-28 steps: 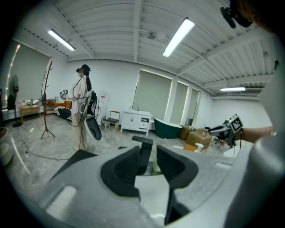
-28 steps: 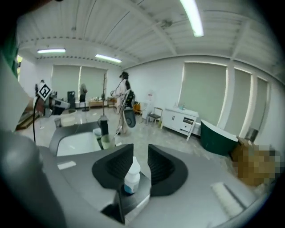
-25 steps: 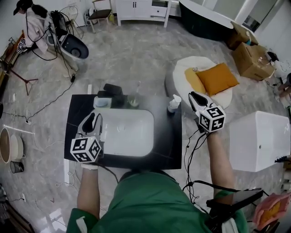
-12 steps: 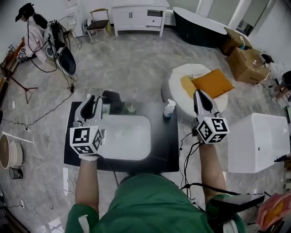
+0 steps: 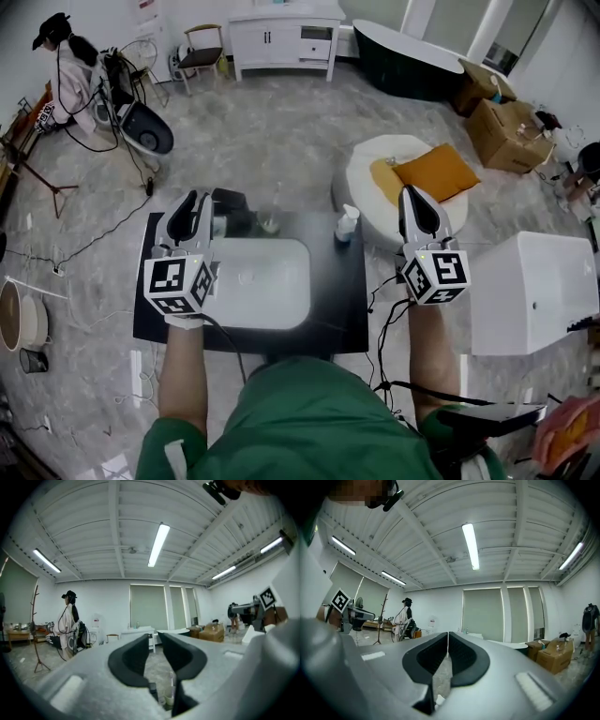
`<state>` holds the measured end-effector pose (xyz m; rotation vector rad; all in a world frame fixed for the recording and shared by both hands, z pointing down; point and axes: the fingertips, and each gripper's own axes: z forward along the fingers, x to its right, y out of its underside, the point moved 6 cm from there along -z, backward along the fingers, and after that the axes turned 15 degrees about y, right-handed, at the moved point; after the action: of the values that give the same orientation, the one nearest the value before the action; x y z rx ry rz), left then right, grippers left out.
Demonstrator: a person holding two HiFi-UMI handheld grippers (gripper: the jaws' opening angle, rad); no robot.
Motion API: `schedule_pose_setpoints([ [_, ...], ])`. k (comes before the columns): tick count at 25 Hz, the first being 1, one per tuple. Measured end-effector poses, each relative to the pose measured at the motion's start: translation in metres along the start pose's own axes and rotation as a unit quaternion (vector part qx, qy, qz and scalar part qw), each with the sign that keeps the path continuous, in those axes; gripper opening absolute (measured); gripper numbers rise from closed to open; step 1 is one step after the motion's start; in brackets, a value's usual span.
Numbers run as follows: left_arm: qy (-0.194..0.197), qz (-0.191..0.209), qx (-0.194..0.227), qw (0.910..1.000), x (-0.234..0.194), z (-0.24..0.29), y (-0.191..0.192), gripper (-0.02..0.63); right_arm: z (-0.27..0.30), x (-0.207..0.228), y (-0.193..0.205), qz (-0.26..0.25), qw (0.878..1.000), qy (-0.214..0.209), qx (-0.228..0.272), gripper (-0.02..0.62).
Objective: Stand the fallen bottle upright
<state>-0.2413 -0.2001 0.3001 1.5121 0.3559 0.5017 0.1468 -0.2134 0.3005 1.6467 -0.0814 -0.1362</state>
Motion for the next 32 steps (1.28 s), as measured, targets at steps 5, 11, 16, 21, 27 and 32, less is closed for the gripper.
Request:
schedule_pose_setpoints([
  [5,0.0,-0.004,-0.004,1.0,0.002,-0.003,0.005,0.087,-0.003,0.002,0.005,0.013,1.0,0.001,-0.006,0.007],
  [11,-0.005,-0.008,-0.005,0.9999,-0.002,-0.007,0.005,0.087,-0.003,0.004,0.005,0.023,1.0,0.005,-0.009,0.006],
  [16,-0.006,-0.009,-0.005,0.9999,-0.001,-0.008,0.008,0.087,-0.005,0.005,0.008,0.029,1.0,0.003,-0.009,0.006],
  [21,-0.005,-0.009,-0.005,0.9999,-0.005,-0.006,0.006,0.087,-0.003,0.003,0.005,0.03,1.0,0.002,-0.007,0.006],
  [27,-0.005,-0.01,-0.004,0.9999,-0.007,-0.006,0.011,0.086,-0.003,0.001,0.006,0.027,1.0,0.001,-0.005,0.006],
  [32,-0.004,-0.012,-0.007,0.9999,-0.008,-0.002,0.014,0.086,0.0,0.001,0.007,0.024,1.0,0.0,-0.004,0.006],
])
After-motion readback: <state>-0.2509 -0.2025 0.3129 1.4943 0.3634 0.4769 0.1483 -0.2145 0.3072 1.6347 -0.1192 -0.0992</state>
